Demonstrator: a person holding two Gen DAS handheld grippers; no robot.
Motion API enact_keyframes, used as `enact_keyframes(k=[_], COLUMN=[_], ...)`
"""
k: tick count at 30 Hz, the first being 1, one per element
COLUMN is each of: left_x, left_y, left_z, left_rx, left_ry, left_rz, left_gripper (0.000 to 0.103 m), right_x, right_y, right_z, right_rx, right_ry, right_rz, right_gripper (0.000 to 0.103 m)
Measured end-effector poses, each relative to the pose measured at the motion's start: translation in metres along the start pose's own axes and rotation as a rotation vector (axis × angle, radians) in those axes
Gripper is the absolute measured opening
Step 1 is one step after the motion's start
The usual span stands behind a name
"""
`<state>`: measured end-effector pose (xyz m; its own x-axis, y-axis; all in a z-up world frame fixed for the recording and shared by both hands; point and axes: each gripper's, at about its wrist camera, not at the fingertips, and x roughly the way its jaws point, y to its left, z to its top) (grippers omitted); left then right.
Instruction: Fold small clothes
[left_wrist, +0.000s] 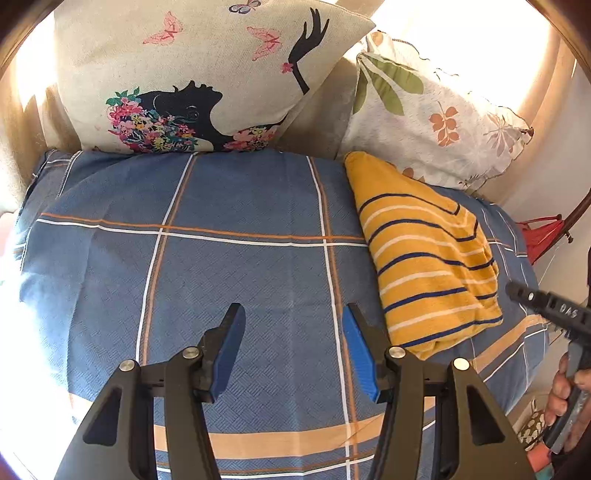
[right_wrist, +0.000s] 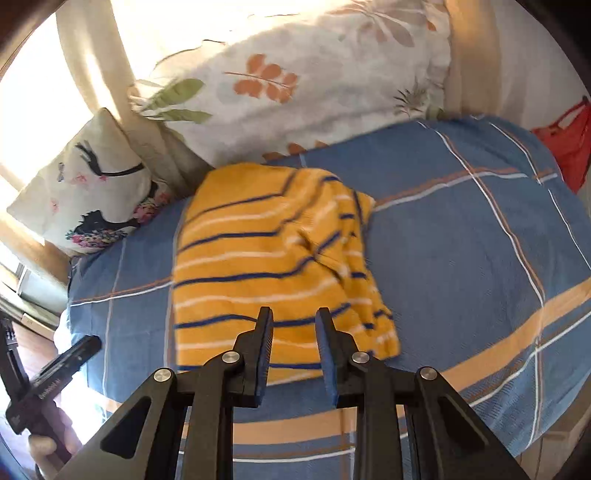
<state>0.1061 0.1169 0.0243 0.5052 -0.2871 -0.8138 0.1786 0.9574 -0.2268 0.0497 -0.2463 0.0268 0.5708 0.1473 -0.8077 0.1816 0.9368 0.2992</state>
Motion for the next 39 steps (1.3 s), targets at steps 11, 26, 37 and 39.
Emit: enact_keyframes(k=[11,26,37,39], left_x=[-0.042,-0.126,-0.077,-0.068], left_y=[-0.009,-0.099,-0.148,-0.156], left_z=[-0.015,-0.025,-0.021,-0.027], left_rx=[-0.022,-0.064,-0.041,-0.022], left_ry=[-0.108,-0.475,-0.273,-0.240], left_rz=[0.154,0.493,0.448,0.457], left_gripper=[0.063,0.100,0.103,0.103], right_x=[0.080,-0.019,-0.034,-0.031], right_y=[0.032,-0.047,-0.072,-0.075], right_z=[-0.045,-0.040,-0.046,-0.049], right_rx=[-0.145,-0.207,-0.231,-0.235], right_ry=[0.212,0.076,0.039,0.041], right_rz=[0.118,0.137,0.070,0.057], right_gripper=[0.027,0.050,0.056,0.056])
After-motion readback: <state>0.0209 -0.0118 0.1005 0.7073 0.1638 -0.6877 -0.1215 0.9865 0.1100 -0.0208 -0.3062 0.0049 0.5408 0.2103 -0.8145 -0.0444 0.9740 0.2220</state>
